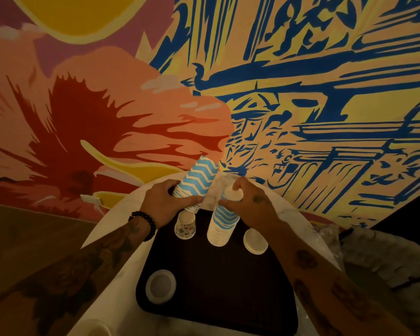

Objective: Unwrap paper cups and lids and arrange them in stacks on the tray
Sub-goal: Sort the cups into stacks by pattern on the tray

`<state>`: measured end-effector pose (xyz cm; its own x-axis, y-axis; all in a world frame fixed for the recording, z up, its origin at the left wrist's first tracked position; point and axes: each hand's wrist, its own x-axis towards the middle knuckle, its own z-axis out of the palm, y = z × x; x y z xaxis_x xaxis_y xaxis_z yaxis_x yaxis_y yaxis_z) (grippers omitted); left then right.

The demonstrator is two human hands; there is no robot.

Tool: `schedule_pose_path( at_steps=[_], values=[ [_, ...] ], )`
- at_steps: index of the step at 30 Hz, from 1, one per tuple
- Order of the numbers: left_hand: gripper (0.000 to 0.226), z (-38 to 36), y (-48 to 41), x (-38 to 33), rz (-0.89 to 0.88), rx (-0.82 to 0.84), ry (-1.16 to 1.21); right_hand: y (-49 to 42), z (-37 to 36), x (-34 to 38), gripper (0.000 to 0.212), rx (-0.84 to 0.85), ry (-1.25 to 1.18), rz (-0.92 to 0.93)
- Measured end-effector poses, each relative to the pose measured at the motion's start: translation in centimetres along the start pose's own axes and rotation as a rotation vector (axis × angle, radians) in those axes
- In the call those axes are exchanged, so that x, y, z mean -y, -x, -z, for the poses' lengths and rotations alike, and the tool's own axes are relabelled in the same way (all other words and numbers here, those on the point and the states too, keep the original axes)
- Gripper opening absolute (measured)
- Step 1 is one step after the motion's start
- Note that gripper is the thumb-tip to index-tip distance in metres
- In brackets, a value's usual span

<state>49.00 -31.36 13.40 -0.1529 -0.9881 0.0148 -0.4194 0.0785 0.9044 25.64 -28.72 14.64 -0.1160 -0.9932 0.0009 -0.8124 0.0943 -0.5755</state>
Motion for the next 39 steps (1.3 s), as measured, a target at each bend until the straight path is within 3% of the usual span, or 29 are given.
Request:
schedule_pose_path(
  at_steps=[3,7,10,14,23,30,34,39],
  values=[
    [0.059,-0.4,0.4,-0.3,-0.015,-0.002,-0.023,-0.1,-0.1,-0.6,0.048,0.103,0.087,-0.025],
    [0.054,-0.8,1.0,-0.6,-0.031,0.024,-0.023,-0.2,1.0,-0.6,0.030,-0.017,-0.037,-0.017],
    [0.051,-1.2,1.5,-1.2,-0.059,0.037,-0.019,0.2,2.6,1.1,0.030,-0.112,-0.267,-0.044],
    [0.049,-1.7,2.1,-2.2,-0.107,0.072,-0.008,0.7,4.0,3.4,0.044,-0.044,-0.564,-0.117],
    [0.066,-2.0,3.2,-2.7,-0.207,0.141,-0.035,1.6,3.9,3.4,0.035,-0.091,-0.627,-0.079],
    [0.065,-2.0,2.7,-2.3,-0.184,0.105,-0.071,1.2,3.9,3.3,0.032,-0.080,-0.674,-0.070],
    [0.075,-1.4,1.8,-1.4,-0.143,0.059,-0.141,0.3,4.3,2.8,0.030,-0.223,-0.713,-0.078],
    [0.052,0.2,0.6,0.1,-0.038,-0.035,-0.166,-0.1,5.4,1.6,0.031,-0.436,-0.625,-0.032]
  ],
)
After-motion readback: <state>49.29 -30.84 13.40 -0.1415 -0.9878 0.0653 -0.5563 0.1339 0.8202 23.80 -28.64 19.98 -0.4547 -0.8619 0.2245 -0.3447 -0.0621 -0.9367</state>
